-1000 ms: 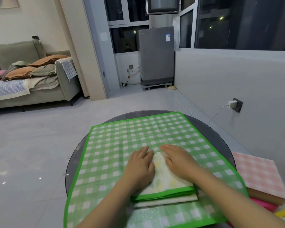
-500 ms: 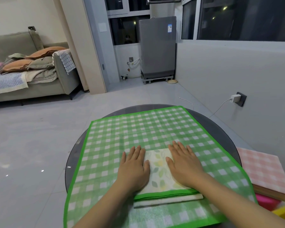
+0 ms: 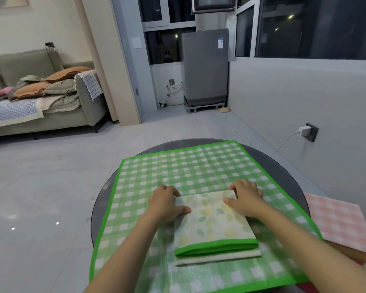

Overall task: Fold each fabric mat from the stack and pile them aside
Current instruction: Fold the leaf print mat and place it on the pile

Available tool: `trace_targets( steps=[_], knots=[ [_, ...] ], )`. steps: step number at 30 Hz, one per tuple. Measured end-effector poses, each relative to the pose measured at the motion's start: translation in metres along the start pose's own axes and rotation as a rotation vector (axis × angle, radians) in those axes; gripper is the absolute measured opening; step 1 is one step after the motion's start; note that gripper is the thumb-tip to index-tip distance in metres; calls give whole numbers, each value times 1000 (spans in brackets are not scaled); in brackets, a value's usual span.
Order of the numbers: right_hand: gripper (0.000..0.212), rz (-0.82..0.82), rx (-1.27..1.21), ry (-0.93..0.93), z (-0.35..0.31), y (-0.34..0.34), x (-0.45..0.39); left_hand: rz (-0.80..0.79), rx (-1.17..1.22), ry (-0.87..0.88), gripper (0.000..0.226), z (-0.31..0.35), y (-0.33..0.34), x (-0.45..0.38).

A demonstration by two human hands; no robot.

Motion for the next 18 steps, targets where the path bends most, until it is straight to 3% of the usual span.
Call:
trace_targets(
  steps=[5,11,18],
  knots=[
    [24,-24,-360,-45,3,-12,3,-25,248,-20,47,9,-12,2],
    [20,87,-612,-97,9,-57,29,72,667,21,29,25,-42,17],
    [11,322,-832,-141,36,-137,71,137,917,182,13,97,-85,36]
  ],
)
Point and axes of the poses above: each hand's wrist, its own x-axis away from the middle knuckle, its own y-axis out of the palm, z = x × y, the point moved 4 cm from there along -x, towards the middle knuckle, and after that the axes turned 3 degrees about -x, right-handed, at the moved point
